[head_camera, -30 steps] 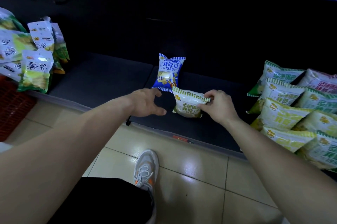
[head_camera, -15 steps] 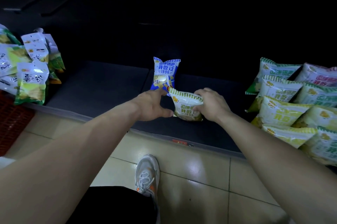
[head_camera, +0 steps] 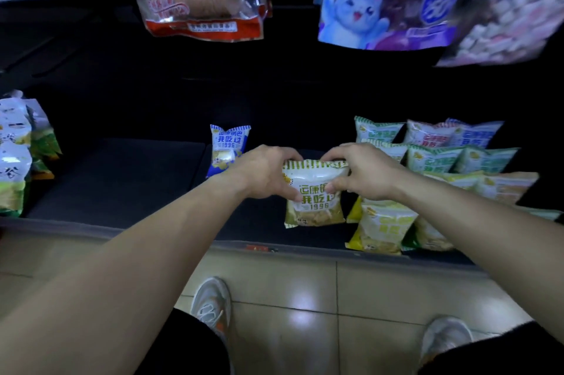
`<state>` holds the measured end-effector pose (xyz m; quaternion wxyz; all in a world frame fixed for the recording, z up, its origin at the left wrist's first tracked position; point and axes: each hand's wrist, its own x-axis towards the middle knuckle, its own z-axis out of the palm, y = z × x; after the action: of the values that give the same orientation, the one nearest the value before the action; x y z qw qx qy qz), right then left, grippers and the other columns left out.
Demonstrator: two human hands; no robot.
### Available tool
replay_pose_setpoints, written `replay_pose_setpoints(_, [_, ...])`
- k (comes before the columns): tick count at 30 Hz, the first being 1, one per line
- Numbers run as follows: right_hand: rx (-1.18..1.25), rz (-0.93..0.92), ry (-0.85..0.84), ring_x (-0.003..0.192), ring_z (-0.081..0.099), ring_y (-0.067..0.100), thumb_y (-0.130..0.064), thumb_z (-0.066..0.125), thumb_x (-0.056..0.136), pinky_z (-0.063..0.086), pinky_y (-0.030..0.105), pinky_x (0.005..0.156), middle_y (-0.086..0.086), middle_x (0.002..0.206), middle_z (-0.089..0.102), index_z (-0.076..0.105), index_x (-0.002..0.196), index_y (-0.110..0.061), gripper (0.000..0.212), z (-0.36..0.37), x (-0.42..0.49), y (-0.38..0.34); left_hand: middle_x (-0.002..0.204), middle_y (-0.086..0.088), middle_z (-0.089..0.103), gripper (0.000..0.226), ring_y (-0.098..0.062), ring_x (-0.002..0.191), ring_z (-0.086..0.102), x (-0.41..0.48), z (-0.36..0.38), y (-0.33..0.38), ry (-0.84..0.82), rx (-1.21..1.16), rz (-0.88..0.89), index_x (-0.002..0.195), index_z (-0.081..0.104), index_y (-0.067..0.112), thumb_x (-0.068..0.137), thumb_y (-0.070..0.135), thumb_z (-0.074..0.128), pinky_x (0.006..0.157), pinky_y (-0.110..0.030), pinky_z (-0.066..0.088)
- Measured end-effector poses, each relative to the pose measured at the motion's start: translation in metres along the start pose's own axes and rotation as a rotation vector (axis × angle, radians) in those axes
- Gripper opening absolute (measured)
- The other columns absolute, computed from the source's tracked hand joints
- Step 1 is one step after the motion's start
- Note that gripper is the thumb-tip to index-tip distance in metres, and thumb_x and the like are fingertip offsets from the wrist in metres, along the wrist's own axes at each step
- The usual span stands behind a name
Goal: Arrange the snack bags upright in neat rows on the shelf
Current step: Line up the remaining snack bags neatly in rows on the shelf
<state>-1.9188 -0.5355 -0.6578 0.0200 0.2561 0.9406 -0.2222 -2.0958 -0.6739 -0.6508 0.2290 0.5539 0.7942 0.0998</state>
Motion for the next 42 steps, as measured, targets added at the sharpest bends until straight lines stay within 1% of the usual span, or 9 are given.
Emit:
replay_pose_setpoints(4, [0.073,0.010,0.029,0.133,0.047,0.019,-0.043,0.079,0.080,0.040,0.034,0.102,-0.002,0.143,0.053,0.055,0.136,-0.028,0.063,-0.004,-0.023,0.022,0.105,0.015,0.064,0.082,-0.005,0.093,0.059,0.010,0.016,0.027,-0.047,-0.014,0.054,0.131,0.053,0.036,0.058,0.055,0.085,0.080,-0.029,0.051])
replay_pose_setpoints(7, [0.078,0.013,0.049,0.136,0.043,0.019,-0.045,0.077,0.081,0.038,0.035,0.104,-0.003,0.148,0.048,0.049,0.141,-0.030,0.068,-0.006,-0.029,0.039,0.097,0.013,0.064,0.075,-0.007,0.088,0.058,0.023,0.023,0.038,-0.035,0.009,0.055,0.125,0.055,0.036,0.059,0.057,0.083,0.077,-0.034,0.053])
replay_pose_setpoints(10, [0.015,0.048,0.090,0.133,0.045,0.021,-0.053,0.066,0.088,0.041,0.037,0.100,-0.002,0.154,0.038,0.032,0.151,-0.033,0.075,-0.009,-0.031,0.064,0.094,0.013,0.063,0.076,-0.009,0.085,0.058,0.040,0.022,0.040,0.007,0.067,0.037,0.127,0.054,0.036,0.060,0.058,0.082,0.072,-0.033,0.051])
replay_pose_setpoints(13, [0.010,0.146,0.123,0.124,0.051,0.025,-0.054,0.059,0.092,0.046,0.041,0.095,0.002,0.149,0.040,0.032,0.151,-0.029,0.069,-0.014,-0.028,0.097,0.086,0.017,0.058,0.076,-0.007,0.080,0.056,0.063,0.017,0.037,0.077,0.088,-0.024,0.127,0.053,0.038,0.060,0.057,0.083,0.064,-0.030,0.047])
replay_pose_setpoints(18, [0.022,0.307,0.117,0.128,0.049,0.032,-0.047,0.059,0.095,0.044,0.050,0.102,0.010,0.150,0.039,0.036,0.149,-0.022,0.064,-0.020,-0.012,0.151,0.111,0.005,0.062,0.077,-0.016,0.091,0.057,0.115,0.017,0.033,0.134,0.202,-0.089,0.131,0.050,0.036,0.063,0.055,0.083,0.070,-0.035,0.052])
replay_pose_setpoints(24, [-0.064,0.306,0.099,0.120,0.053,0.035,-0.050,0.058,0.095,0.047,0.048,0.095,0.011,0.147,0.040,0.038,0.148,-0.021,0.063,-0.014,0.019,0.189,0.122,-0.001,0.060,0.080,-0.022,0.103,0.059,0.184,0.044,0.018,0.126,0.185,-0.148,0.136,0.047,0.033,0.066,0.050,0.084,0.078,-0.038,0.052])
replay_pose_setpoints(29, [-0.017,0.350,0.082,0.122,0.052,0.033,-0.051,0.059,0.094,0.046,0.045,0.096,0.011,0.145,0.044,0.041,0.146,-0.020,0.063,0.002,0.036,0.215,0.127,-0.005,0.058,0.083,-0.026,0.107,0.058,0.235,0.066,0.001,0.130,0.137,-0.185,0.138,0.046,0.030,0.067,0.045,0.085,0.076,-0.035,0.049])
replay_pose_setpoints(38, [0.006,0.394,-0.008,0.126,0.049,0.029,-0.048,0.056,0.096,0.045,0.047,0.100,0.007,0.146,0.039,0.041,0.146,-0.022,0.059,0.028,0.040,0.214,0.138,-0.009,0.045,0.084,-0.029,0.121,0.049,0.285,0.084,-0.015,0.080,0.111,-0.141,0.144,0.044,0.026,0.071,0.037,0.085,0.097,-0.039,0.045])
replay_pose_setpoints(42, [-0.086,0.362,-0.026,0.131,0.042,0.030,-0.050,0.055,0.094,0.042,0.049,0.103,0.004,0.147,0.039,0.038,0.147,-0.024,0.060,0.028,0.042,0.202,0.131,-0.011,0.044,0.080,-0.034,0.115,0.049,0.282,0.090,-0.011,0.255,0.180,-0.179,0.140,0.042,0.026,0.072,0.038,0.083,0.084,-0.046,0.050])
